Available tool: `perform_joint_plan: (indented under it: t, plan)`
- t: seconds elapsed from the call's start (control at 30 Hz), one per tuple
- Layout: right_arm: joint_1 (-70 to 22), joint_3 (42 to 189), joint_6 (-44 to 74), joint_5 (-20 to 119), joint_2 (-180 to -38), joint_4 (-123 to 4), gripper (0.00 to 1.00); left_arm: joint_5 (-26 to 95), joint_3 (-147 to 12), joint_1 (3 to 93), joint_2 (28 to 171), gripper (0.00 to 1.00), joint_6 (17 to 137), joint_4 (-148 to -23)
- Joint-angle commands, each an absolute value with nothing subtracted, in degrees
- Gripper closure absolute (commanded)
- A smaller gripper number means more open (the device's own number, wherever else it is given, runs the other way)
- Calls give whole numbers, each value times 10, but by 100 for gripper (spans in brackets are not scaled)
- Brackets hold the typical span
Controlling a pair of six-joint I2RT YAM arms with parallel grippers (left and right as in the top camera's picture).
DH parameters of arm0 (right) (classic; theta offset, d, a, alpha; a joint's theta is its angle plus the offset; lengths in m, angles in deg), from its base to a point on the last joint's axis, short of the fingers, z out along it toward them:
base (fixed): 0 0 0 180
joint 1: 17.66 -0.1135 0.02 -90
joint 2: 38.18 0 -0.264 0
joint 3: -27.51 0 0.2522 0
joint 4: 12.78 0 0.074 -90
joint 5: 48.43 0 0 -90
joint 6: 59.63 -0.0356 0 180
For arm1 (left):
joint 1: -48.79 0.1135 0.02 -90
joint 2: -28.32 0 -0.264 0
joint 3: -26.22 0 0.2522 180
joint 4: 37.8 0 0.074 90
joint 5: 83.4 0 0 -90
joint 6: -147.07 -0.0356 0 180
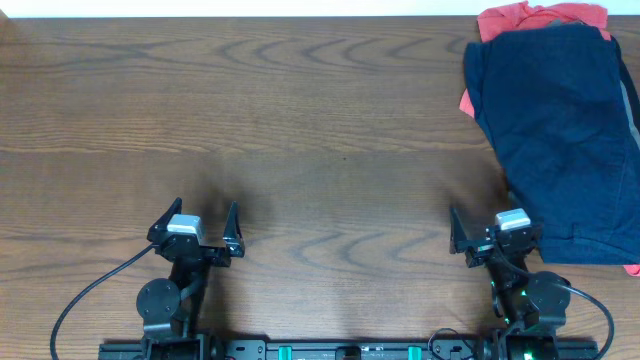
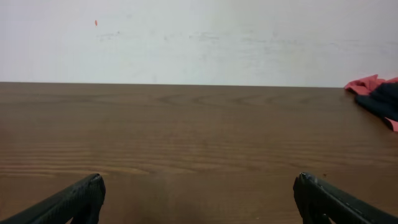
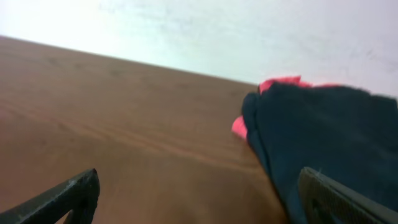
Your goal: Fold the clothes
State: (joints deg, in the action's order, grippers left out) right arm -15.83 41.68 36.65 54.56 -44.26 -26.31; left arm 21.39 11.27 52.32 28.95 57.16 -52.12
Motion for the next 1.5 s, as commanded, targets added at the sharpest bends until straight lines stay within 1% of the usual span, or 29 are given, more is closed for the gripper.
perform_joint_plan:
  t: [0.0,0.3,0.47,0.7,0.8,0.97,1.1,1.27,1.47]
  plan:
    - [-146,416,368,536,-438,-245,1,209,122,521,286,2,567,-541]
    - [-146,424,325,544,-438,-149,1,210,106,521,286,2,597,-528]
    - [-146,464,325,542,-438,-174,1,212,75,521,287,2,597,-532]
    - [-146,550,326,538,-474,-253,1,211,-1,521,348,2,596,-609]
    - [-146,603,326,538,-526,-285,1,211,-40,521,402,2,596,-628]
    - [-146,704,326,541,-652,-333,1,211,-130,521,515,2,596,-672]
    - [-146,787,332,562,-762,-383,1,211,-217,521,616,2,597,-740]
    - [-146,899,332,569,-910,-477,1,211,-324,521,749,2,596,-838]
    - [-146,1006,332,589,-1074,-586,1,211,-407,521,900,2,595,-928]
